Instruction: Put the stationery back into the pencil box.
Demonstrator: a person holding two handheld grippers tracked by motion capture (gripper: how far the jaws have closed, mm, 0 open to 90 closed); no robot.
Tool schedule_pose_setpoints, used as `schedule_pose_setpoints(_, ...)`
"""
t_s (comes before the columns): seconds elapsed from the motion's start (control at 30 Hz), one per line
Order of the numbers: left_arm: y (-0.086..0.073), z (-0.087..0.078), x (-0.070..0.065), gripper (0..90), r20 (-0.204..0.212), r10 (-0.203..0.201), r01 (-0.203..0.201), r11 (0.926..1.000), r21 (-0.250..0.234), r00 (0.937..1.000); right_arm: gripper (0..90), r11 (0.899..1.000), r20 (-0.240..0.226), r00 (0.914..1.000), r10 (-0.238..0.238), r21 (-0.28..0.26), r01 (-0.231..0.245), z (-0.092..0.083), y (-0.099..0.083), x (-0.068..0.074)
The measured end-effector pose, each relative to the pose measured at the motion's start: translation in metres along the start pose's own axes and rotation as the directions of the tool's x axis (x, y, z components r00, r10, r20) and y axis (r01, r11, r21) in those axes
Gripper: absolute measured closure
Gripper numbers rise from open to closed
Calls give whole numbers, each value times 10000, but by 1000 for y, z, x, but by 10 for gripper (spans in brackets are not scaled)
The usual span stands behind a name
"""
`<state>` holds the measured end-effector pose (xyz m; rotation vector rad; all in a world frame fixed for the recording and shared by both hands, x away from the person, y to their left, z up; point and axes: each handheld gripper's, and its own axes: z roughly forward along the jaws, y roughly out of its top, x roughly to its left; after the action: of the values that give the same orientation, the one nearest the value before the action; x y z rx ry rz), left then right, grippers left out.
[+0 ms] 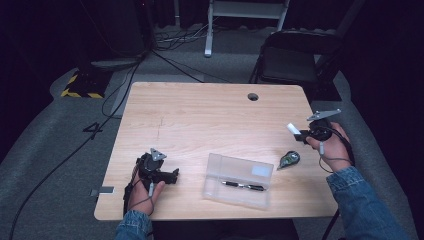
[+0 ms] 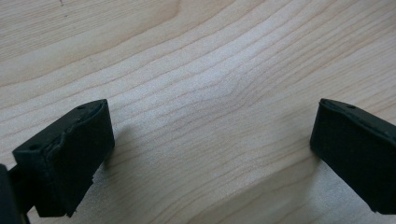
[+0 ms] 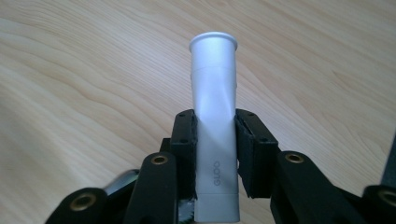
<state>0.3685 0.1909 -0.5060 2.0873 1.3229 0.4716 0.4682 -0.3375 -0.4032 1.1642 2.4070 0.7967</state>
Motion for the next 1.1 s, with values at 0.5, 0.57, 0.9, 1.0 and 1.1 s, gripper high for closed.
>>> schedule_pose_setpoints(0.5,0,0,0,1,-12,2,-2,10000,-8,10000,706,9675,-1659,9543,-2487,-891,2367,-18,33,88)
schedule_pose_setpoints(0.57,0,0,0,1,-11,1,-1,10000,-4,10000,706,9590,-1853,9418,-2804,-950,2669,-18,34,96)
schedule_pose_setpoints(0.9,0,0,0,1,-1,3,-3,10000,14,10000,706,9151,-2661,8756,-4032,-1138,3868,-16,40,138)
schedule_pose_setpoints(1.0,0,0,0,1,-10,11,-11,10000,-3,10000,706,9029,-2905,8550,-4297,-1222,4122,-13,40,148)
schedule_pose_setpoints(1.1,0,0,0,1,-3,41,-41,10000,4,10000,706,8920,-3122,8360,-4513,-1289,4333,-10,40,158)
